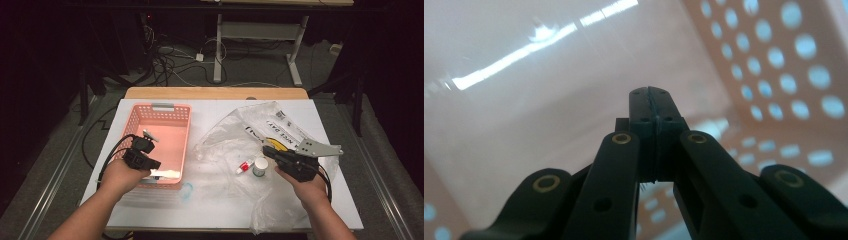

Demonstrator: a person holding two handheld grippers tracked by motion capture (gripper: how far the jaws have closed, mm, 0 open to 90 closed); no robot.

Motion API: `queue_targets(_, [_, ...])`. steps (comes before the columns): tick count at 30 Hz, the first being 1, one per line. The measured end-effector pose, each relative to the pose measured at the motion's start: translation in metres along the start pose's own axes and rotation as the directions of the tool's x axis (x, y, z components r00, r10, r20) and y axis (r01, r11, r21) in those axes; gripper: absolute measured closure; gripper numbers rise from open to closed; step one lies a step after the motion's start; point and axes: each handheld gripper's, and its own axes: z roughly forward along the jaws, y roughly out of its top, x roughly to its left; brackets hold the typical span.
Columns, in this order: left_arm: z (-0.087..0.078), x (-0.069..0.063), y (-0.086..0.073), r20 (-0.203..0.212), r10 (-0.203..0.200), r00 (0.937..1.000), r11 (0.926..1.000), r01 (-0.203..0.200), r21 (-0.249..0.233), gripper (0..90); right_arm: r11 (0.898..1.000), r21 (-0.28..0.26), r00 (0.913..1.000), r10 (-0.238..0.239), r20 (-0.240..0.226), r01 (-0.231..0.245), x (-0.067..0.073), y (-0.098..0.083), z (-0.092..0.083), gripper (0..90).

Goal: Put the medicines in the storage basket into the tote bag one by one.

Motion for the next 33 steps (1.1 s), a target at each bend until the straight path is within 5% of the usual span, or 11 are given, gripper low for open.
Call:
queue_targets(6, [0.002, -0.006, -0.015, 0.009, 0.019, 0.9998, 0.9992, -0.019, 0.036, 87.8, 1.000, 0.006, 1.0000, -0.002, 0.002, 0.002, 0.001, -0.001, 0.001, 90.0])
queue_targets(12, [0.008, 0.002, -0.005, 0.055, 0.002, 0.9985, 0.9938, -0.009, 0.111, 87.8, 1.000, 0.005, 1.0000, -0.007, 0.002, 0.007, 0.003, 0.000, 0.001, 90.0])
queue_targets(15, [0.010, 0.006, 0.004, 0.029, -0.018, 0.9994, 0.9964, 0.016, 0.083, 87.8, 1.000, 0.005, 1.0000, -0.008, 0.002, 0.008, 0.004, 0.001, 0.001, 90.0])
queue_targets(18, [0.014, 0.010, 0.017, -0.068, -0.008, 0.9976, 0.9998, 0.009, 0.017, 87.7, 1.000, 0.009, 1.0000, -0.010, -0.001, 0.010, 0.004, 0.000, 0.003, 90.0])
queue_targets(21, [0.009, 0.014, 0.024, -0.054, -0.041, 0.9977, 0.9964, 0.036, -0.076, 87.7, 1.000, 0.009, 1.0000, -0.008, -0.004, 0.008, 0.004, 0.000, 0.004, 90.0])
queue_targets(24, [0.001, 0.014, 0.023, -0.041, -0.039, 0.9984, 0.9932, 0.034, -0.111, 87.8, 1.000, 0.006, 0.9999, -0.011, -0.006, 0.011, 0.004, 0.001, 0.003, 90.0])
queue_targets(33, [-0.005, 0.014, 0.004, 0.028, -0.014, 0.9995, 0.9998, 0.015, -0.011, 87.7, 1.000, 0.006, 0.9999, -0.012, -0.004, 0.012, 0.004, 0.001, 0.003, 90.0])
